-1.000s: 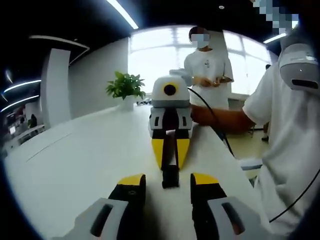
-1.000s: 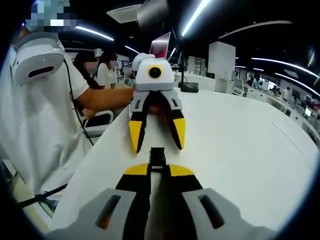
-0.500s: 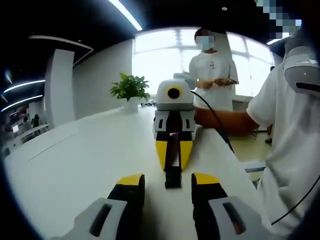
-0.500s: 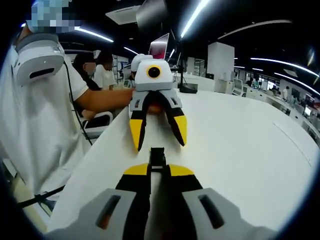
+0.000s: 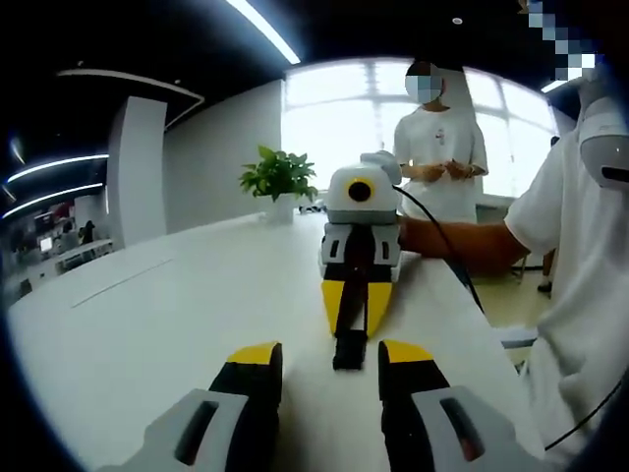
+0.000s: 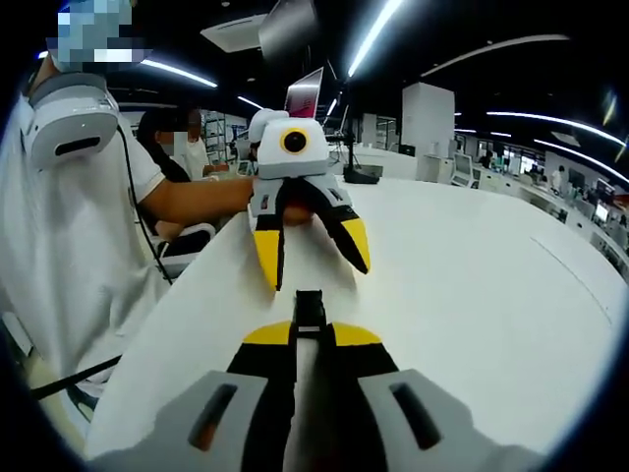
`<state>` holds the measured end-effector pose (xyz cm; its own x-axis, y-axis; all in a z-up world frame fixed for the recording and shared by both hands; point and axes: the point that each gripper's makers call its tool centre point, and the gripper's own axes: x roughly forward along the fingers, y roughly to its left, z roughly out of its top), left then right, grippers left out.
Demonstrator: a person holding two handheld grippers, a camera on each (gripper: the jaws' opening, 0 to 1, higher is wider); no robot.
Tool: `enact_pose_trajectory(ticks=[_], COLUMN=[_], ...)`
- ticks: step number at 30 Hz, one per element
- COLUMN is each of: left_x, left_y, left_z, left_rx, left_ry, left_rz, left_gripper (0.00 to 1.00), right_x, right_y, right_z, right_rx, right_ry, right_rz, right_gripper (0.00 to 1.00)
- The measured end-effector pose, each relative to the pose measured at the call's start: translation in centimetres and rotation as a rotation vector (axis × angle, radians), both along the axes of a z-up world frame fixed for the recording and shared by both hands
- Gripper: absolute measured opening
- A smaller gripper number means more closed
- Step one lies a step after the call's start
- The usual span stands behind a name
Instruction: Snap the two parts of the plastic buckle together until the buckle closes and remains connected.
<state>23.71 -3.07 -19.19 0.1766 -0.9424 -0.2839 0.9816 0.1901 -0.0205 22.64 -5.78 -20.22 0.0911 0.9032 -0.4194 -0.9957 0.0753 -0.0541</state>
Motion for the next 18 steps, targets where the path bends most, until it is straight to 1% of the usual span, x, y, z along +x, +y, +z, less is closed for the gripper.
enact_pose_trajectory(ticks=[5, 9, 12, 18], left_x=[0.4, 0.6, 0.8, 1.6], left_y=[0.1, 0.2, 0.3, 0.6], left_z=[-0.1, 0.3, 0.3, 0.7], left_rx=[0.004, -0.012, -0.013, -0.022], left_ry=[0.01, 0.004, 0.009, 0.0], left_rz=[0.019, 0.049, 0.062, 0.105], left_gripper=[0.39, 0.39, 0.39, 0.39], right_x=[0.9, 1.5, 2.2, 3.9], right_y=[-0.2, -0.1, -0.1, -0.3], right_z=[0.1, 0.1, 0.1, 0.0], right_rx=[-0.012, -0.021, -0.025, -0.035], right_ry=[-0.006, 0.007, 0.014, 0.019], right_rz=[-0.025, -0.021, -0.024, -0.027], right_gripper=[0.12, 0.12, 0.12, 0.12])
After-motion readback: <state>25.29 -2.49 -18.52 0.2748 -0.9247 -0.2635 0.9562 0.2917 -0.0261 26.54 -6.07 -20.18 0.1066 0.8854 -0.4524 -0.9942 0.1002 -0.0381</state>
